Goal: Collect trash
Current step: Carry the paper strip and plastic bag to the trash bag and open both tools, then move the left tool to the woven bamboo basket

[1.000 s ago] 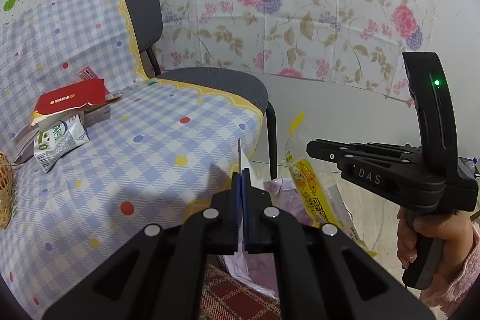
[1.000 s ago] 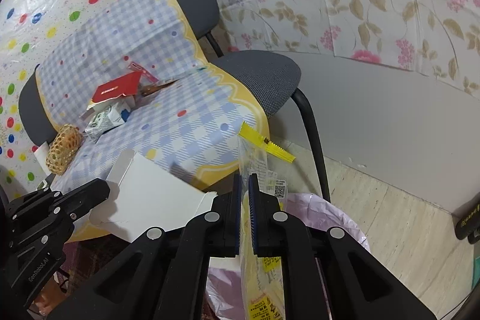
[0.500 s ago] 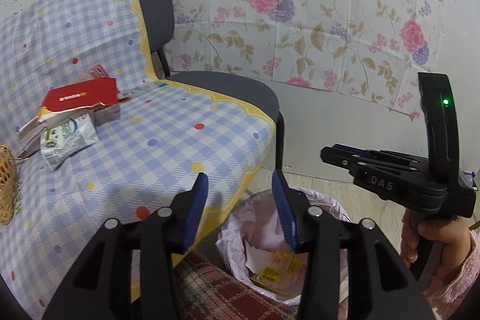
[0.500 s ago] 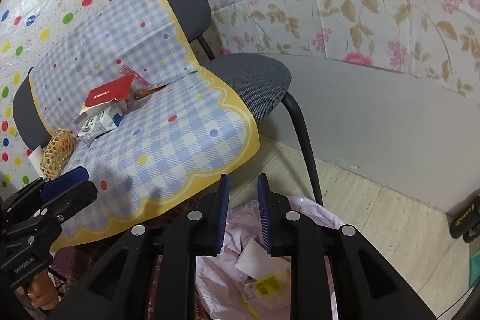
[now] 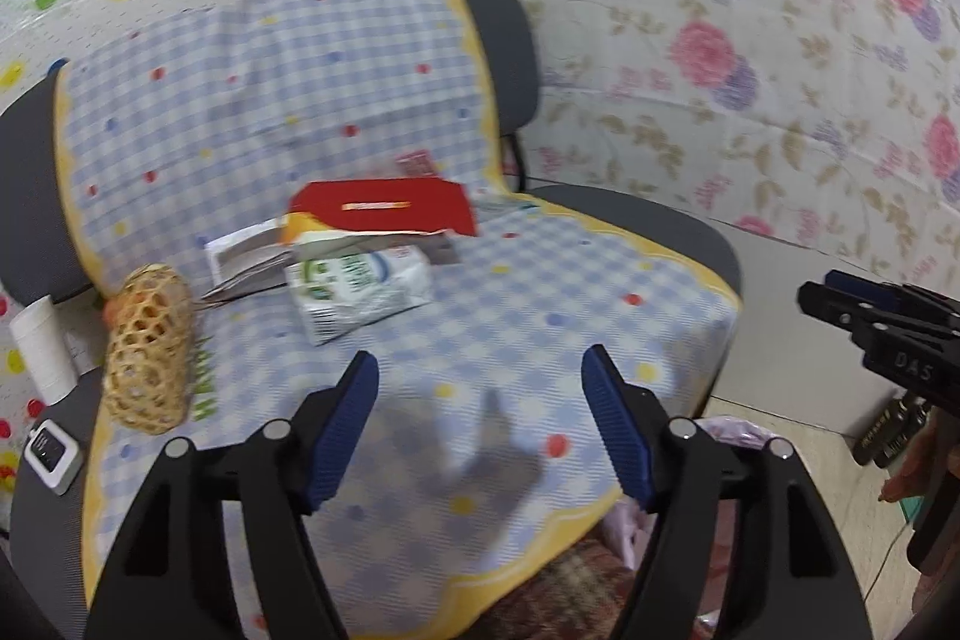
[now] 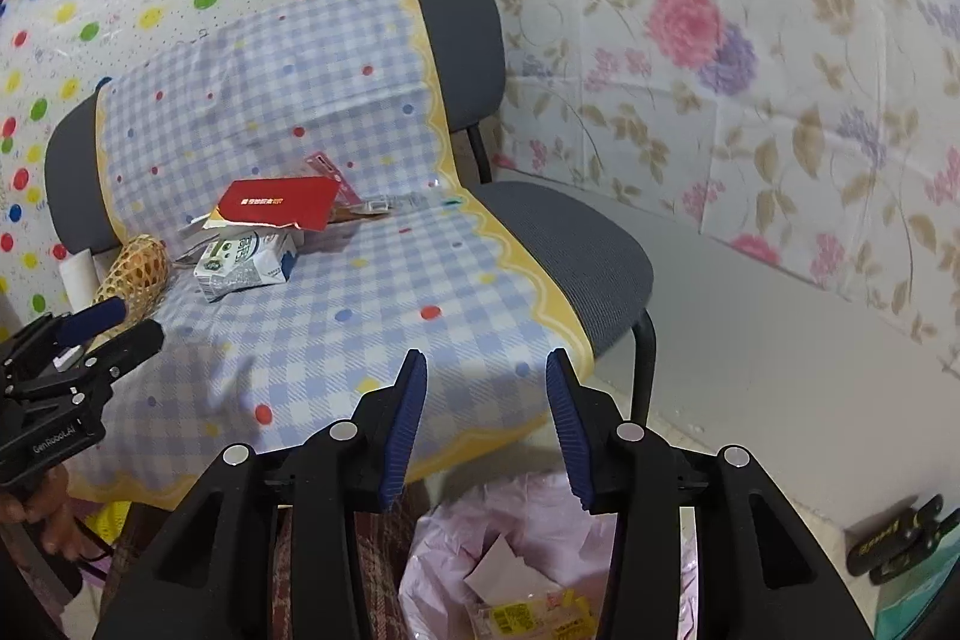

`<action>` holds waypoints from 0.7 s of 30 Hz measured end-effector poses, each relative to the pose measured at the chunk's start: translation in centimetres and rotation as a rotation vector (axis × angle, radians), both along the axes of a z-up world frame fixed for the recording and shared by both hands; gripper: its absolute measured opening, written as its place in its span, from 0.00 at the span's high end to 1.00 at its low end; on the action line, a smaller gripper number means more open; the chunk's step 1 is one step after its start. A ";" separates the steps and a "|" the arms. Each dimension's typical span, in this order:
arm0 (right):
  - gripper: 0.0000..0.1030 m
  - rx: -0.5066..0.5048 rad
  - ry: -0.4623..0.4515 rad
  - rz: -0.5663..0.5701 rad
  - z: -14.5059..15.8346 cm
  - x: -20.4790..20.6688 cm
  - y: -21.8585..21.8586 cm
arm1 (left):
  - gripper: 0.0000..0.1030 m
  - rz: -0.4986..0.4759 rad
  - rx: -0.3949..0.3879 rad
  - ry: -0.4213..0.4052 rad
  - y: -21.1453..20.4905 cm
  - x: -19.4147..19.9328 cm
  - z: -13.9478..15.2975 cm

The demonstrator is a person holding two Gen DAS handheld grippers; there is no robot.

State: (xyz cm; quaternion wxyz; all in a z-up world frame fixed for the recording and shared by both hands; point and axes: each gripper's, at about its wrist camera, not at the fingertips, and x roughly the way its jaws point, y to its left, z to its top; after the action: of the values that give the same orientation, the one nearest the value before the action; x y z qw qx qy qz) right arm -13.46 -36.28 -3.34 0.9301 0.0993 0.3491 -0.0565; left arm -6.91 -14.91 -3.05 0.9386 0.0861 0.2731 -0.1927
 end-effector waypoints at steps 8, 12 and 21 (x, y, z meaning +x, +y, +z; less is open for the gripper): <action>0.54 0.002 0.006 0.093 0.6 4.3 3.7 | 0.33 0.115 -0.038 0.023 6.1 2.6 0.6; 0.52 -0.003 0.002 0.143 0.8 6.5 5.7 | 0.33 0.187 -0.035 0.054 8.7 4.3 0.6; 0.21 -0.080 -0.018 0.203 0.9 11.2 9.8 | 0.10 0.380 -0.056 0.032 14.7 7.3 1.2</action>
State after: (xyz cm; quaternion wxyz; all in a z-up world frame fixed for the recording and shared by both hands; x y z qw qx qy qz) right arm -2.22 -26.46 -2.42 0.9373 0.0270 0.3465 0.0250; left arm 0.42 -0.17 -1.80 0.9556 0.0037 0.2939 -0.0210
